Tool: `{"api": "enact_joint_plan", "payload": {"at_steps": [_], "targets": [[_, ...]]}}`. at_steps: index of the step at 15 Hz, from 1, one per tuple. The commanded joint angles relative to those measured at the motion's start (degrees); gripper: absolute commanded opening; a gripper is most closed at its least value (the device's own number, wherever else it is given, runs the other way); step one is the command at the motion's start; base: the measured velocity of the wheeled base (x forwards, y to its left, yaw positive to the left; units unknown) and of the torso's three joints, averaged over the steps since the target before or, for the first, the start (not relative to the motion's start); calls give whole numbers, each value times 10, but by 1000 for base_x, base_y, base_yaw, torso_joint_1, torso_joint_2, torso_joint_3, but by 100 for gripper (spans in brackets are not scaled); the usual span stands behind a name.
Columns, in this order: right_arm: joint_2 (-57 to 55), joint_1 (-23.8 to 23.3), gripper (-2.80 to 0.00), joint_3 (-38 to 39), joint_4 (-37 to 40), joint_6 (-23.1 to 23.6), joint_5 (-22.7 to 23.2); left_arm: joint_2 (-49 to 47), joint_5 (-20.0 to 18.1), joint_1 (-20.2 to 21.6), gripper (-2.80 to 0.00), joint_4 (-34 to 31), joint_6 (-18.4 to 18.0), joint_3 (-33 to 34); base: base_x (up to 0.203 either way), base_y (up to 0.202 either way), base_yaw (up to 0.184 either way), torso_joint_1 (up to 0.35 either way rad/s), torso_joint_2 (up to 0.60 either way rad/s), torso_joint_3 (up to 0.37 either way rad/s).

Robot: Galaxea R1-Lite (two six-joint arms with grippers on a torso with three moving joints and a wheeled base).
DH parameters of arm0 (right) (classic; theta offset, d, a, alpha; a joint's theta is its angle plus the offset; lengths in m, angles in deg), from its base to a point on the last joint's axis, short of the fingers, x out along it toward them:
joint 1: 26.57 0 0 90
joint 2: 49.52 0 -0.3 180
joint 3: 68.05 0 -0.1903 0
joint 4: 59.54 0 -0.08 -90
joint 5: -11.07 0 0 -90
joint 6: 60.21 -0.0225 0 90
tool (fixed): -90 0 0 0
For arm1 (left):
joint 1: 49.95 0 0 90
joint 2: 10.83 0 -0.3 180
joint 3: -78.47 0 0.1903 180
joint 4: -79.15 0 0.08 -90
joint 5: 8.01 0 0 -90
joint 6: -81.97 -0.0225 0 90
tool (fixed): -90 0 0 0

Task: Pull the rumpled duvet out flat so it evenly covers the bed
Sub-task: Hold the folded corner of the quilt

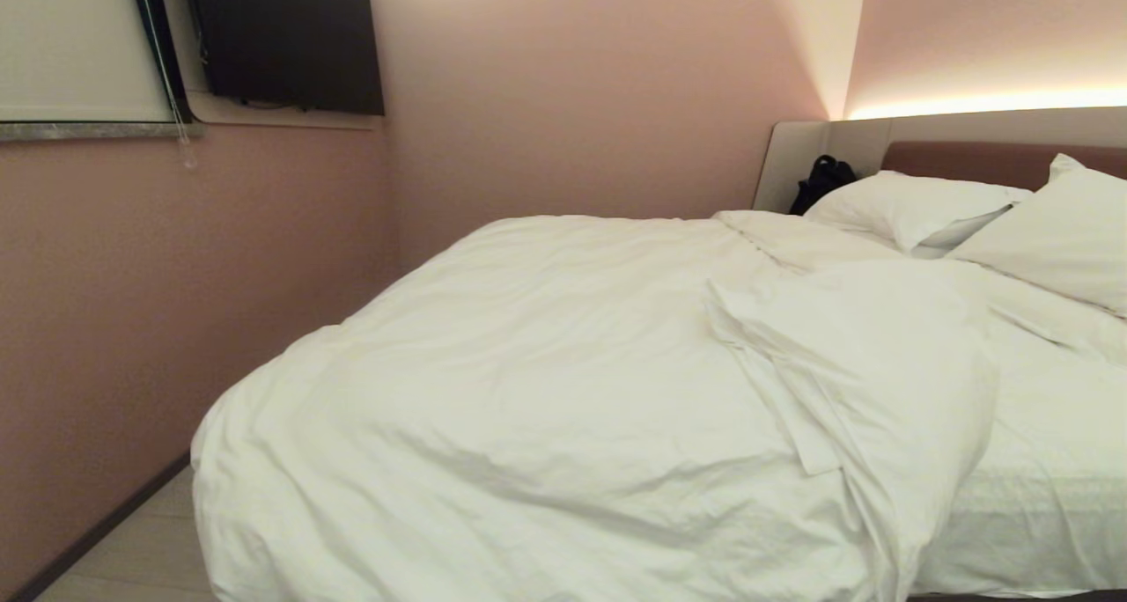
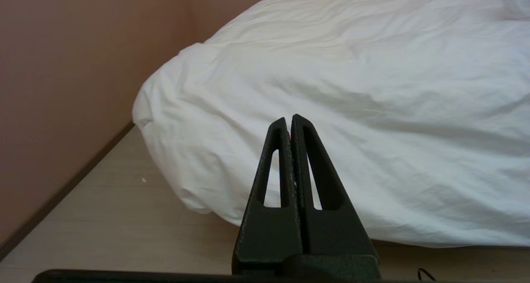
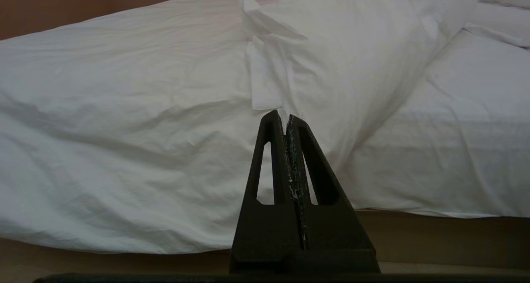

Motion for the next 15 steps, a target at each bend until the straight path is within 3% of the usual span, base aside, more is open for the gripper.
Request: {"api": "enact_joint_plan", "payload": {"at_steps": [1,15], "targets": [[0,0,-280,0,0,0,0,0,0,0,-280,0,0,0,0,-196,0,-2,11,-7],[0,0,-280,0,0,0,0,0,4,0,-280,0,26,0,0,-195,1,2,2,3]]}}
